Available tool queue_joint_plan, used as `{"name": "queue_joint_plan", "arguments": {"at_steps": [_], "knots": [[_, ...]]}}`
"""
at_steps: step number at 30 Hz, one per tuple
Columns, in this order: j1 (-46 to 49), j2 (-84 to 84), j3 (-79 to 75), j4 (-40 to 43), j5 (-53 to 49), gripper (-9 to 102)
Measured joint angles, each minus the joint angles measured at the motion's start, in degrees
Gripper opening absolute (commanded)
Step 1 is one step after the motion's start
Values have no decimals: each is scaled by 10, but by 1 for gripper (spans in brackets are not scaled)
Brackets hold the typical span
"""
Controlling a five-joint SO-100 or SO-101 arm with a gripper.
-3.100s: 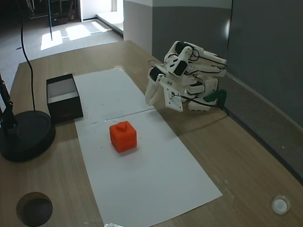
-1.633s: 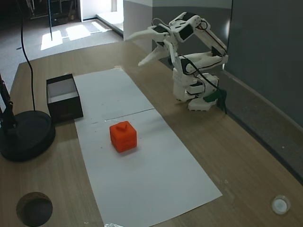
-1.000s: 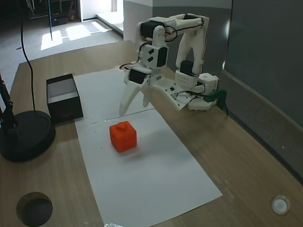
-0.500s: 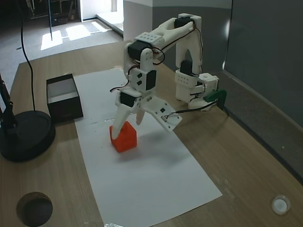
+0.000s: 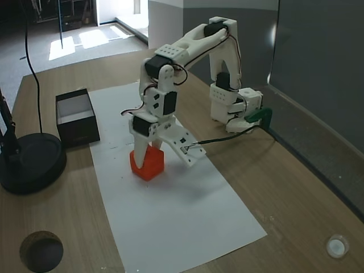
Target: Grab a orange square and put it in the box.
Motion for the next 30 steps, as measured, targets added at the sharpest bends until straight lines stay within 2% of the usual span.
{"name": "queue_joint_plan", "arguments": {"at_steps": [3,8,13,18,23,30], "knots": [[19,3,-10,12,-4,5],[118,48,-56,64,-11,5],[227,120,-205,105,-13,12],[308,138,-386,107,-13,12],[338,104,-470,107,14,12],[341,-13,-491,107,27,12]]}}
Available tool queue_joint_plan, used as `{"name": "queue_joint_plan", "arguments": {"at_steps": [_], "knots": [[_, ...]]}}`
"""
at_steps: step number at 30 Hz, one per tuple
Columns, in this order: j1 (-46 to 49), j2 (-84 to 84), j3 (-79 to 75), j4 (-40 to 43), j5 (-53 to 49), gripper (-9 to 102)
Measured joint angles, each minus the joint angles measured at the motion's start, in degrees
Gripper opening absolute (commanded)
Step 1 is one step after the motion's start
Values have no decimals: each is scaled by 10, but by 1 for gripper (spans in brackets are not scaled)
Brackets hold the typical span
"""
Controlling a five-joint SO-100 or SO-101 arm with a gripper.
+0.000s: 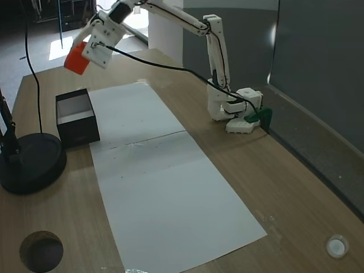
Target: Grab a orange square and put it in the box.
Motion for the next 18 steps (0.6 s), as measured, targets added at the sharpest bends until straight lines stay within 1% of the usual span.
{"name": "queue_joint_plan", "arguments": {"at_steps": [13,18], "knots": [[4,-161,-41,0,11,12],[4,-186,-45,0,11,13]]}}
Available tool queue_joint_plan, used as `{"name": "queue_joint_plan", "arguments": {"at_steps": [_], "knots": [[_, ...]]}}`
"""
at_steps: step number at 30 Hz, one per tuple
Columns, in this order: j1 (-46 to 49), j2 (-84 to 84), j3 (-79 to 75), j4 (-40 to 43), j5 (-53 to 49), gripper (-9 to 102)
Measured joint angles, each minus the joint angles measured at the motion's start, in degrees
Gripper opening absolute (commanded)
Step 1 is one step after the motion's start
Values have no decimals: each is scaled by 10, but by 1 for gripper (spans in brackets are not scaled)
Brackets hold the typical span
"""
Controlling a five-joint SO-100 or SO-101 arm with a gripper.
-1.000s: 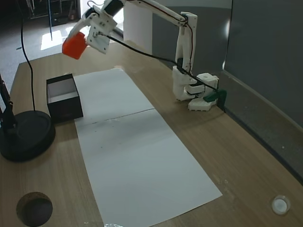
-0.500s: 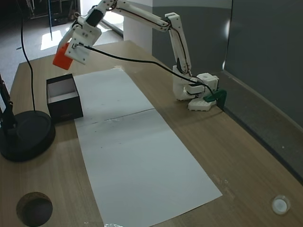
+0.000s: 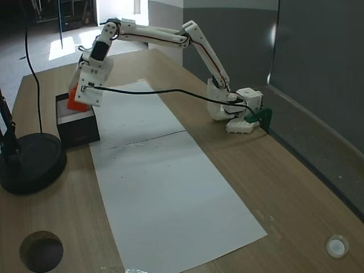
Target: Grab a orange square and put it in the box.
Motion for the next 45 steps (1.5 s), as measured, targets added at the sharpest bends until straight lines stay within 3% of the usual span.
{"name": "queue_joint_plan", "arguments": {"at_steps": [7,11,14,18,25,29,39,45], "knots": [[0,0,-2,8,0,33],[0,0,-15,17,0,33],[-1,0,-16,25,0,26],[0,6,-42,83,0,-1],[-29,168,-152,221,49,0],[-70,316,-157,241,57,0],[-151,754,196,236,40,0],[-133,978,468,164,7,0]]}}
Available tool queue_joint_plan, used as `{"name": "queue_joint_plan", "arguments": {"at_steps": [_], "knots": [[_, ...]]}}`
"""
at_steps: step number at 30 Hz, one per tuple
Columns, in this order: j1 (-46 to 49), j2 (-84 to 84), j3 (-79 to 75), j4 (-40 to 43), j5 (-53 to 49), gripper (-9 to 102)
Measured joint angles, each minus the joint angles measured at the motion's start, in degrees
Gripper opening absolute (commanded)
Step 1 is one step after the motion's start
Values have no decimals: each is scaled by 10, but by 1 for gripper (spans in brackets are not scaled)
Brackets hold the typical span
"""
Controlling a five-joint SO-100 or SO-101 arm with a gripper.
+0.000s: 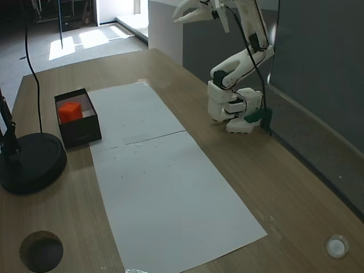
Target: Grab a orange square and put it in the box.
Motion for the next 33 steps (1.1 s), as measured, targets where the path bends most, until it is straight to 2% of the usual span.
{"name": "queue_joint_plan", "arguments": {"at_steps": [5,9,21,33], "knots": [[15,132,152,-34,0,0],[11,199,218,-37,-4,0],[10,310,229,-37,-5,0],[13,324,229,-37,-5,0]]}}
